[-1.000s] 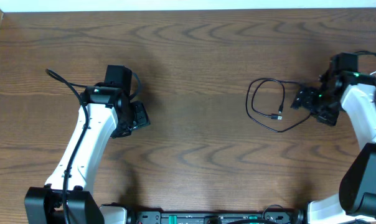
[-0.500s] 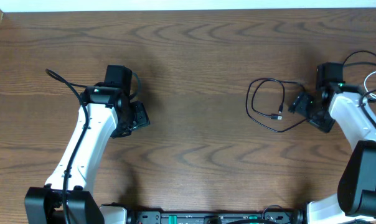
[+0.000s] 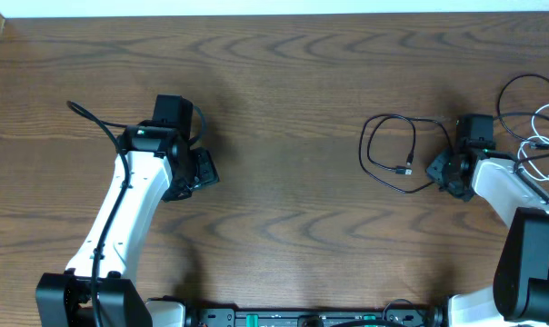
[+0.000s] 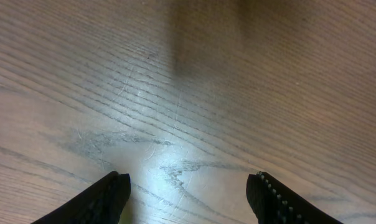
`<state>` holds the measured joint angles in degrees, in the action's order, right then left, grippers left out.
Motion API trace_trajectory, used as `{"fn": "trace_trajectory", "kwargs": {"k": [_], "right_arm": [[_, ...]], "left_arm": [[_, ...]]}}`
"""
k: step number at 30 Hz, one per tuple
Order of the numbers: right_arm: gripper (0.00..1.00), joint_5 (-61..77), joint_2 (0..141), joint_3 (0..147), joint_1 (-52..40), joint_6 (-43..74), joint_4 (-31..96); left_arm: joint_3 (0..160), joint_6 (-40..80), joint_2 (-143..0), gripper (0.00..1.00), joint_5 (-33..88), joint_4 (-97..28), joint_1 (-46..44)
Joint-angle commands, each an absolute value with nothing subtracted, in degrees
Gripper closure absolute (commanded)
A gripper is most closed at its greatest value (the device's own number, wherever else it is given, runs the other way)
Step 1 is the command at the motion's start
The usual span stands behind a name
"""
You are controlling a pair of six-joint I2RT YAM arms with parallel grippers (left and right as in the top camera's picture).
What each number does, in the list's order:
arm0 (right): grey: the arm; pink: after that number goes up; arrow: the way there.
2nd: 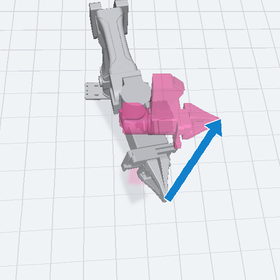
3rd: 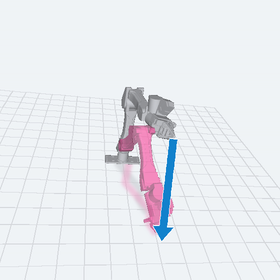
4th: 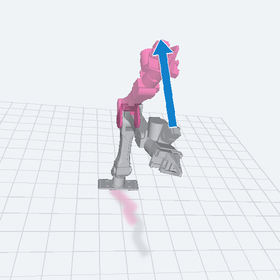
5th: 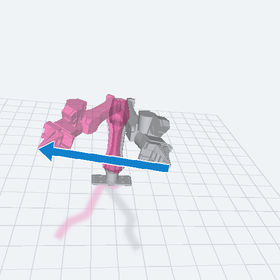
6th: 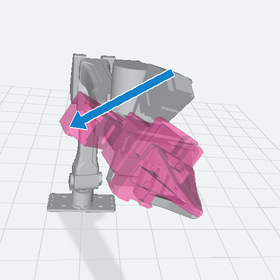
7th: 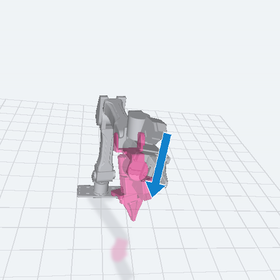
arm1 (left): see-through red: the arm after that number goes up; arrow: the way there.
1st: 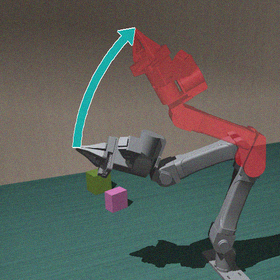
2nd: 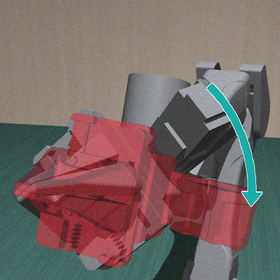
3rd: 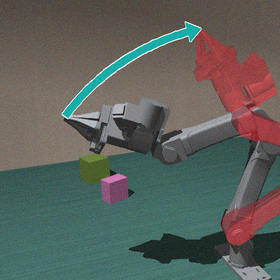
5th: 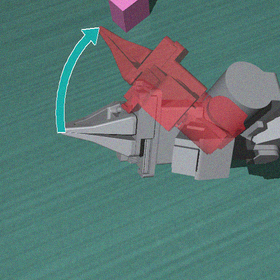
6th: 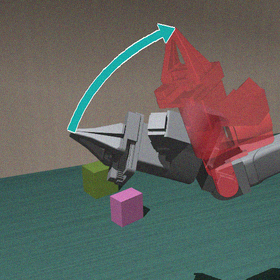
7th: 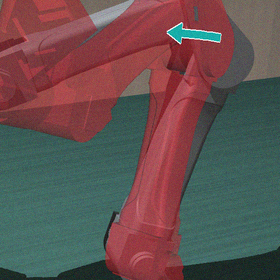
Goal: Untangle cables
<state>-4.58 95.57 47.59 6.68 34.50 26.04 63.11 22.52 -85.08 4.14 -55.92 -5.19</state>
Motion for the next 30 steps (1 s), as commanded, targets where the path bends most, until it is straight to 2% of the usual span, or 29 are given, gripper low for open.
{"fn": "trace_trajectory", "kwargs": {"k": [1, 5, 12, 16, 24, 30], "right_arm": [[0.80, -3.7, 96.0, 46.1, 6.2, 36.4, 25.8], [0.99, -3.7, 96.0, 46.1, 6.2, 36.4, 25.5], [0.99, -3.2, 96.0, 46.8, 6.3, 32.5, 26.1], [0.99, -3.0, 96.0, 51.3, 6.6, 28.0, 32.7], [0.99, -3.1, 96.0, 72.0, 10.0, 21.3, 51.6], [0.99, -3.1, 96.0, 88.8, 16.4, 21.3, 59.2]], "left_arm": [[62.7, 23.0, -85.5, 0.35, 3.8, -56.1, -5.1], [62.7, 23.0, -85.5, 0.34, 3.8, -56.2, -5.1], [62.7, 23.0, -85.5, 0.34, 3.8, -56.6, -5.1], [62.7, 23.0, -85.5, 0.35, 3.9, -56.6, -5.1], [62.7, 23.0, -85.5, 0.35, 3.9, -56.7, -5.1], [62.7, 23.0, -85.5, 0.35, 3.9, -56.9, -5.1]]}}
